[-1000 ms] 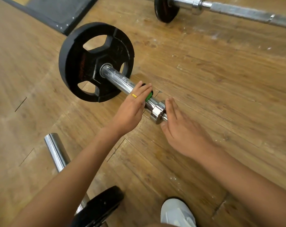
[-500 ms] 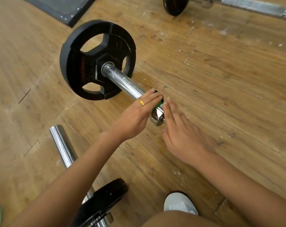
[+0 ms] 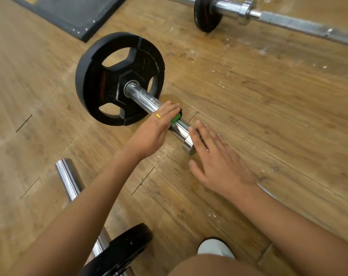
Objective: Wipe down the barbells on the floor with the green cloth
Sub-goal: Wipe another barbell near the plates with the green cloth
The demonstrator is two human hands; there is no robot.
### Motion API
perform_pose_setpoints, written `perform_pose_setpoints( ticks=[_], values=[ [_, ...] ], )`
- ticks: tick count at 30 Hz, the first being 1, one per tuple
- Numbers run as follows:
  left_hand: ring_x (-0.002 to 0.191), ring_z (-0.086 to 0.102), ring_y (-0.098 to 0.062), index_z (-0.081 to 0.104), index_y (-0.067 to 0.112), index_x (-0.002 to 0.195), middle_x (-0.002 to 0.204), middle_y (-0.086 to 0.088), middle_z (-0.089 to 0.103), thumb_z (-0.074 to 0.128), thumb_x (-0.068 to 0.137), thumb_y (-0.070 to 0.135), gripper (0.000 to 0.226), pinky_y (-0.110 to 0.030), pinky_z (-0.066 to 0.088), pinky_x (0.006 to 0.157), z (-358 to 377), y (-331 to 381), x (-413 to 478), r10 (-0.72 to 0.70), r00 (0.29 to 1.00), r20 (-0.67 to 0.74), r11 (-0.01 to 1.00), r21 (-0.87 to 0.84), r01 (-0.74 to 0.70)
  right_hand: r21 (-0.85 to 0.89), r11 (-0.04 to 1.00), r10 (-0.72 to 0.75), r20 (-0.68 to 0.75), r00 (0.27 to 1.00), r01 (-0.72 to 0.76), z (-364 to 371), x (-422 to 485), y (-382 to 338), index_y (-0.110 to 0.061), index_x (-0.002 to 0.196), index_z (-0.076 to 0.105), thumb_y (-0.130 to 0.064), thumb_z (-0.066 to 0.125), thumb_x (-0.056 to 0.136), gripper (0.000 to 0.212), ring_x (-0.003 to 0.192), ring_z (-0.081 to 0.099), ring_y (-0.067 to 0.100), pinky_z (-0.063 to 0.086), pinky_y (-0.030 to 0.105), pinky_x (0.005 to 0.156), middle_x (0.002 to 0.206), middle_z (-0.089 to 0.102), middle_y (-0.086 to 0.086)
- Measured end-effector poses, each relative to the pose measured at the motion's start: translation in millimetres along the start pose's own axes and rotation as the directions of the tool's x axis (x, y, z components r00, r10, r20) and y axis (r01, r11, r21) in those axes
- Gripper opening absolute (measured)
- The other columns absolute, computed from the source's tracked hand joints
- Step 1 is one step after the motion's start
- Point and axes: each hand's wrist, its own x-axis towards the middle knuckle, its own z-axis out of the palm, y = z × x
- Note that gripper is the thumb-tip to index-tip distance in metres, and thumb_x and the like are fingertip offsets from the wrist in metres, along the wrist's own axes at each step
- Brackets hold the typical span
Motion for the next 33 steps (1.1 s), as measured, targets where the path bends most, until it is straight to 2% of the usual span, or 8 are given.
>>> perform_pose_setpoints(
  ticks=[3,10,15,18,22,26,29,33],
  values=[
    [0.154,0.020,-0.018,0.043,0.008,0.151,0.158,-0.006,0.041,0.041,0.103,0.000,0.049,-0.011,0.004,0.120,-1.2,-1.6,19.8,-0.133,0.984,-0.118,0.991,0.003,0.134,-0.009,1.000,0.004,0.021,1.000,-0.004,-5.4,2.3,6.7,-0.019,0.160,-0.007,-0.048,0.034,0.101,0.077,0.155,-0.004,0.021,0.011,0.041,0.126,0.167,-0.013,0.009],
    [0.150,0.018,-0.011,0.045,0.006,0.150,0.157,-0.007,0.042,0.042,0.102,-0.003,0.049,-0.004,0.000,0.115,2.2,11.2,38.6,-0.033,0.996,-0.087,0.999,0.004,0.034,-0.026,0.999,0.026,0.010,1.000,-0.026,-13.4,8.7,29.2,-0.020,0.156,-0.021,-0.061,0.024,0.099,0.084,0.148,-0.014,0.009,-0.006,0.028,0.116,0.165,-0.024,0.002],
    [0.151,0.026,-0.019,0.049,0.006,0.147,0.153,-0.006,0.048,0.042,0.099,-0.007,0.050,-0.001,0.000,0.112,16.3,38.6,51.6,-0.022,0.995,-0.100,0.999,-0.027,0.020,-0.006,0.998,0.069,0.004,0.998,-0.069,-19.0,15.9,44.2,-0.024,0.156,-0.019,-0.065,0.022,0.091,0.087,0.154,0.010,0.017,0.030,0.037,0.116,0.167,-0.015,-0.001],
    [0.151,0.026,-0.018,0.047,0.006,0.148,0.153,-0.007,0.048,0.041,0.101,-0.005,0.049,-0.012,0.009,0.120,21.5,38.6,55.6,-0.019,0.992,-0.125,0.999,-0.039,0.014,0.017,0.997,0.073,0.007,0.997,-0.073,-24.1,19.4,52.2,-0.028,0.155,-0.022,-0.069,0.019,0.088,0.088,0.153,0.013,0.017,0.035,0.039,0.112,0.167,-0.014,-0.005],
    [0.151,0.027,-0.021,0.048,0.005,0.146,0.151,-0.009,0.048,0.041,0.102,-0.005,0.046,-0.023,0.013,0.122,21.1,29.4,80.1,-0.178,0.949,-0.260,0.984,-0.036,0.175,0.029,0.997,0.074,0.003,0.997,-0.074,-29.9,23.0,64.4,-0.031,0.155,-0.023,-0.071,0.023,0.090,0.089,0.152,0.019,0.018,0.029,0.036,0.110,0.167,-0.014,-0.006],
    [0.151,0.026,-0.023,0.047,0.003,0.146,0.151,-0.011,0.048,0.042,0.099,-0.010,0.049,-0.016,0.008,0.120,34.8,43.1,82.6,-0.103,0.968,-0.231,0.995,-0.010,0.103,0.118,0.990,0.070,0.047,0.996,-0.075,-34.8,28.3,79.2,-0.043,0.151,-0.025,-0.074,0.023,0.084,0.088,0.154,0.009,0.018,0.022,0.041,0.119,0.167,-0.013,-0.012],
    [0.153,0.020,-0.019,0.043,0.007,0.151,0.157,-0.008,0.041,0.041,0.102,-0.006,0.051,-0.003,-0.002,0.113,33.2,31.1,87.6,-0.119,0.959,-0.258,0.993,-0.022,0.118,0.140,0.989,0.039,0.079,0.996,-0.050,-36.9,32.1,89.6,-0.039,0.151,-0.026,-0.075,0.022,0.085,0.089,0.154,-0.002,0.013,0.006,0.035,0.125,0.167,-0.016,-0.008],
    [0.155,0.013,-0.018,0.039,0.009,0.154,0.161,-0.003,0.035,0.038,0.104,-0.004,0.052,-0.005,-0.004,0.112,33.4,23.2,100.0,-0.192,0.937,-0.290,0.981,-0.026,0.193,0.115,0.991,0.067,0.045,0.997,-0.072,-38.3,38.4,86.5,-0.022,0.157,-0.018,-0.070,0.025,0.089,0.093,0.151,-0.011,0.008,-0.014,0.020,0.113,0.167,-0.016,-0.001]
  ],
)
